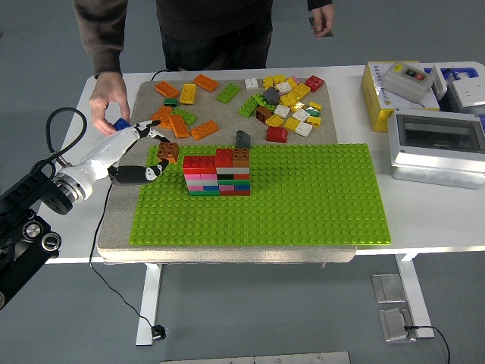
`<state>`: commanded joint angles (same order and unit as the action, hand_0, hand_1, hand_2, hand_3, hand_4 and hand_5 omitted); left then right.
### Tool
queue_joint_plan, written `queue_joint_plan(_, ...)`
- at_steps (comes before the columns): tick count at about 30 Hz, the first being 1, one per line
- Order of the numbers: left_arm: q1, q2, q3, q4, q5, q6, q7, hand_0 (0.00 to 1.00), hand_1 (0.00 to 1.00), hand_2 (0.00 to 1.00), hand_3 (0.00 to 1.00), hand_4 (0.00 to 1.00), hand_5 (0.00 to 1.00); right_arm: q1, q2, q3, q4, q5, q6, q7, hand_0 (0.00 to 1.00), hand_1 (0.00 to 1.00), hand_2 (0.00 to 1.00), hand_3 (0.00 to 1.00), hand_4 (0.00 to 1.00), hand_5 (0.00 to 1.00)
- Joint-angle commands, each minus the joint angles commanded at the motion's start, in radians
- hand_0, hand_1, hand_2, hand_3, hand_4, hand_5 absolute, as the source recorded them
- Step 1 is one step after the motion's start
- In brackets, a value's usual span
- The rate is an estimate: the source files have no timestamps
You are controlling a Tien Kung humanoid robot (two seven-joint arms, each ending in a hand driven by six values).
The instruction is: Pick up the brick,pile it on top of brick,press brick,pick up the brick,pile it on top of brick,press brick
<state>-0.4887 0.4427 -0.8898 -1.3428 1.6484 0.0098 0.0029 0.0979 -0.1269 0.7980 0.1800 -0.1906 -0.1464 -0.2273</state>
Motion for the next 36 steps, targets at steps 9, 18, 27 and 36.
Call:
queue_joint_plan(9,-0.061,-0.065,0.033,0.069,0.015,-0.021,0.029,0.998,0.994,0.998,0.575,0.565,0.186,0.002,-0.002,-0.002,0.000,0.001,0.001,0.004,0.766,0.793,0.852,0.868,0.566,0.998)
queue_joint_plan(18,-0.091,-0.100,0.052,0.109,0.027,-0.050,0.068,0.998,0.998,0.998,0.581,0.577,0.193,0.004,-0.004,-0.004,0.000,0.001,0.000,0.009,0.767,0.792,0.852,0.868,0.570,0.998)
queue_joint_plan(27,-0.110,-0.132,0.061,0.147,0.034,-0.070,0.103,0.998,0.998,0.998,0.583,0.588,0.201,0.005,-0.006,-0.006,0.000,-0.009,-0.001,0.014,0.766,0.792,0.852,0.869,0.570,0.998)
queue_joint_plan(36,-0.120,-0.149,0.061,0.148,0.033,-0.059,0.096,0.998,0.998,0.997,0.584,0.596,0.212,0.007,-0.006,-0.013,0.000,-0.010,-0.003,0.020,0.766,0.790,0.852,0.868,0.570,0.998)
